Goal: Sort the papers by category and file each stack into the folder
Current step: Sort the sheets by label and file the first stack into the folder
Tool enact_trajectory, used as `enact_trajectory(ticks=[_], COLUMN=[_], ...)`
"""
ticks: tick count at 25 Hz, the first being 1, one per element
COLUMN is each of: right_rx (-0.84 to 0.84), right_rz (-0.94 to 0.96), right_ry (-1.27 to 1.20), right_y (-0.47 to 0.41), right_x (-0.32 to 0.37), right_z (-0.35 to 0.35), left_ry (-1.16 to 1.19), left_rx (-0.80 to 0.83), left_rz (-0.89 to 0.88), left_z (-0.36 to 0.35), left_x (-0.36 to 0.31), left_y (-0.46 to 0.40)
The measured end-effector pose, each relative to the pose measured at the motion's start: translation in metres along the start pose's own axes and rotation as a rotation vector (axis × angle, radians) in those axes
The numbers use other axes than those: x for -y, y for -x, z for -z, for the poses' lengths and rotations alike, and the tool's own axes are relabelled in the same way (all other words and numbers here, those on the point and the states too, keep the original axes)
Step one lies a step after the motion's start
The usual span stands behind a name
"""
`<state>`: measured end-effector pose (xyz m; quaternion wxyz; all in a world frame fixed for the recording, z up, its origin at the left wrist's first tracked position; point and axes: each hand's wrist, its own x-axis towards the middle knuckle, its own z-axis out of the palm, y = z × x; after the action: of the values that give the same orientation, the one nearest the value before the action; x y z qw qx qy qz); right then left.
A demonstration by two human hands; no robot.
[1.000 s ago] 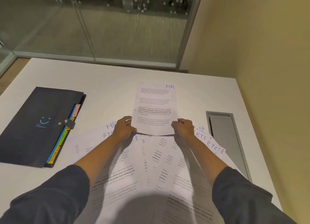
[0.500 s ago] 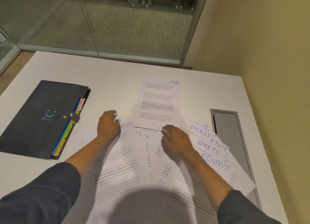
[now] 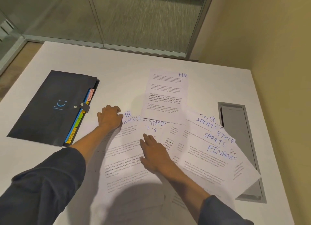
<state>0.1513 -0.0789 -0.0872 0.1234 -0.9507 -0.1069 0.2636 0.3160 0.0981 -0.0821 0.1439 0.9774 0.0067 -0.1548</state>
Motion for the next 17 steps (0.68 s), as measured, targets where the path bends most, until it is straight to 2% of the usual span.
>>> enact_trajectory(ticks=[3, 5, 12, 14, 17], right_rx=[-0.024, -0.037, -0.058, -0.196, -0.411], right_rz=[0.011, 0.020, -0.020, -0.057, -0.158], right_ry=[0.005, 0.014, 0.034, -0.103, -0.518], right_y=[0.010, 0.015, 0.033, 0.037, 0.036], right_x=[-0.003, -0.006, 0.000, 0.006, 0.013], right_z=[-0.004, -0.004, 0.027, 0.043, 0.072], left_ry=[0.178, 0.262, 0.411, 0.385, 0.373], left_rx=[0.029, -0.018, -0.378, -0.415, -0.381], left_rz=[-0.006, -0.070, -0.383, -0.479, -0.599], left_z=[0.007, 0.014, 0.070, 0.092, 0.127], left_x=[0.003, 0.000, -0.018, -0.028, -0.044], left_y=[0.000, 0.009, 0.041, 0.051, 0.070])
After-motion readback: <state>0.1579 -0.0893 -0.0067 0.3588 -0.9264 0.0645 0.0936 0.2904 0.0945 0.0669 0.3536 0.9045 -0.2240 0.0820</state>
